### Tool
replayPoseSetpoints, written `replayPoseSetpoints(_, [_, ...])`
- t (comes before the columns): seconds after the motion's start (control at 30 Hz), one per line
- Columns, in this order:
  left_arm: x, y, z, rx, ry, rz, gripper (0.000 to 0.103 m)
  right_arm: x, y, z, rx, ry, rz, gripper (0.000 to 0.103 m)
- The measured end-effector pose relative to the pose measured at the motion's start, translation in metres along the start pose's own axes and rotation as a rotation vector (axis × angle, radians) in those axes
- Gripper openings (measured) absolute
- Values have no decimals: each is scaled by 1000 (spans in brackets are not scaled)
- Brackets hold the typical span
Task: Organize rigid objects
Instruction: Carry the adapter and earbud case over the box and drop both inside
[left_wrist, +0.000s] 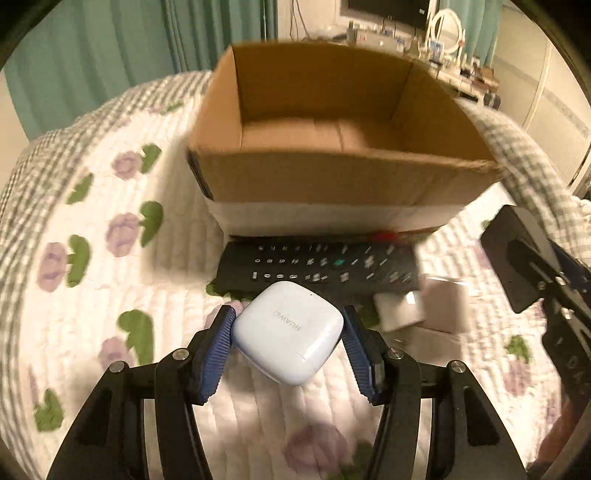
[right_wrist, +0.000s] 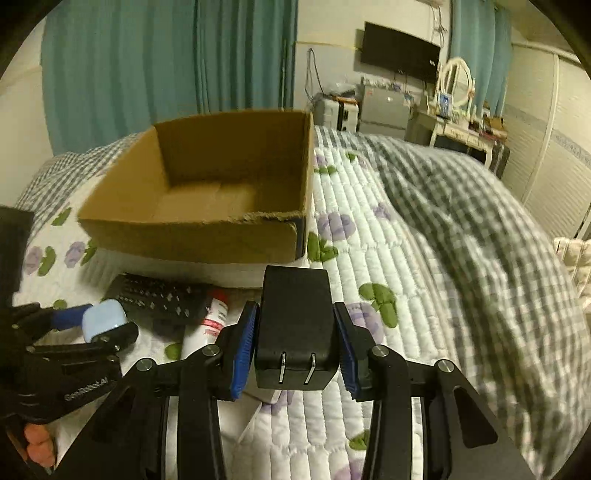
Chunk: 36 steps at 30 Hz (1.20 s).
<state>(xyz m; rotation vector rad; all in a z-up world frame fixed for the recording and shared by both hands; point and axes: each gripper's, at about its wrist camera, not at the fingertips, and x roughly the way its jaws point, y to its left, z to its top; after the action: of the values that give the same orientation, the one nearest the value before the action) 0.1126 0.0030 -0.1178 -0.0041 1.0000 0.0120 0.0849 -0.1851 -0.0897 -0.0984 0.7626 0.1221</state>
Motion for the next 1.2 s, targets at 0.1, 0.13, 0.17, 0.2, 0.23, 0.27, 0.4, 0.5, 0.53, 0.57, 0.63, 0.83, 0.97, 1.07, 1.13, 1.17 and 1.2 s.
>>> replayPoseSetpoints(0.1, [-30,-2,-1,-5,-43,-17,59,-22,2,4,-14,-26,14,39])
replayPoseSetpoints(0.13, [-44,-2,-1,-9,-63,-24,59,-33,4,7,-24,-40,24,39])
replayPoseSetpoints(0.17, [-49,-3,3,-10,-76,-27,59,-41,5,10,-31,-50,28,39])
replayPoseSetpoints(0.2, [-62,-8,9,-8,-100,-29,59,-51,6,14,-41,-64,31,39])
replayPoseSetpoints(0.23, [-70,-6,13,-6,-116,-28,59,-70,8,21,-51,-91,42,39])
replayPoseSetpoints(0.27, [-79,-4,17,-3,-135,-27,59,-70,8,21,-51,-91,42,39])
replayPoseSetpoints(0.4, [-117,-1,34,-9,-215,-41,59,-105,8,42,-68,-156,62,39])
replayPoseSetpoints(0.5, [-139,0,47,-4,-265,-34,59,-123,8,57,-81,-195,75,39])
replayPoseSetpoints(0.53, [-143,2,53,-1,-276,-32,59,-128,7,64,-83,-205,85,39])
replayPoseSetpoints(0.57, [-145,3,56,1,-283,-31,59,-133,7,71,-85,-219,93,39])
replayPoseSetpoints(0.63, [-149,5,70,4,-303,-23,59,-139,8,87,-95,-247,95,39])
replayPoseSetpoints(0.83, [-142,8,109,23,-341,-8,59,-127,9,136,-117,-288,134,39])
replayPoseSetpoints(0.97, [-119,6,137,46,-337,5,59,-93,11,160,-128,-276,151,39])
replayPoseSetpoints(1.07, [-91,5,157,52,-324,-2,59,-59,11,171,-125,-244,174,39])
replayPoseSetpoints(1.13, [-67,2,167,62,-302,5,59,-31,13,175,-131,-218,180,39])
replayPoseSetpoints(1.17, [-53,0,170,69,-291,20,59,-20,14,176,-134,-207,181,39])
replayPoseSetpoints(1.2, [-40,-2,171,75,-278,34,59,-4,15,177,-134,-190,181,39])
